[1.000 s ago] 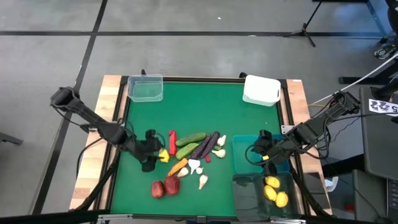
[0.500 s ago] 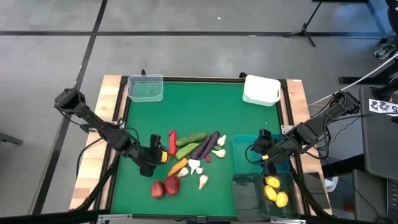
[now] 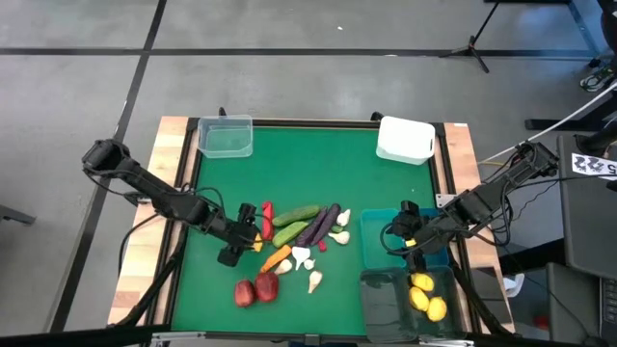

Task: Sort produce into baskets
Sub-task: Put the lemon into the right black bin

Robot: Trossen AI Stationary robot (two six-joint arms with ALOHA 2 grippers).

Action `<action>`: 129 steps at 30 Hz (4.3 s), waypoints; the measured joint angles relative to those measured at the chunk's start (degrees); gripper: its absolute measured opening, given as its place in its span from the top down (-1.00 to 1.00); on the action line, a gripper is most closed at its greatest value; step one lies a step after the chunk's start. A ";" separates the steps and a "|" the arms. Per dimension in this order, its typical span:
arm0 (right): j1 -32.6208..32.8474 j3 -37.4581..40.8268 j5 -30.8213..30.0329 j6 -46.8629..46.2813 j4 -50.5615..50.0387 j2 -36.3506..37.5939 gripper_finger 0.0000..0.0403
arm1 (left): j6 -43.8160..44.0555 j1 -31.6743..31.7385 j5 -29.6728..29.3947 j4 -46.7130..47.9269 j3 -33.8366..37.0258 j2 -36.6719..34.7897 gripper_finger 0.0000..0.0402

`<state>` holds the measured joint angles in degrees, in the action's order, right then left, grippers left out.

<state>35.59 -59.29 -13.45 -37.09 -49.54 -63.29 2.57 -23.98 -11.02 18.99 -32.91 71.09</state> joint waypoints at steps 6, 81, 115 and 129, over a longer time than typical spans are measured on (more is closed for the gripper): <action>0.00 0.00 -0.31 -0.06 0.00 -0.02 -0.37 | -1.75 1.58 3.47 -0.61 1.73 0.00 -0.23; -13.93 -0.04 -3.98 74.00 65.10 -10.66 -0.37 | -6.97 7.42 -9.01 -84.79 0.59 -3.20 0.03; -14.99 -5.41 -34.70 104.72 76.57 -21.82 -0.48 | 15.14 14.99 -10.24 -91.93 0.57 3.48 0.02; -14.99 -7.89 -37.91 104.62 74.39 -22.56 -0.63 | 13.76 14.99 -10.25 -91.65 0.57 3.48 0.02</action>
<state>20.60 -67.18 -51.36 67.53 24.85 -85.84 16.34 -8.99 -21.28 -72.66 -32.34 74.56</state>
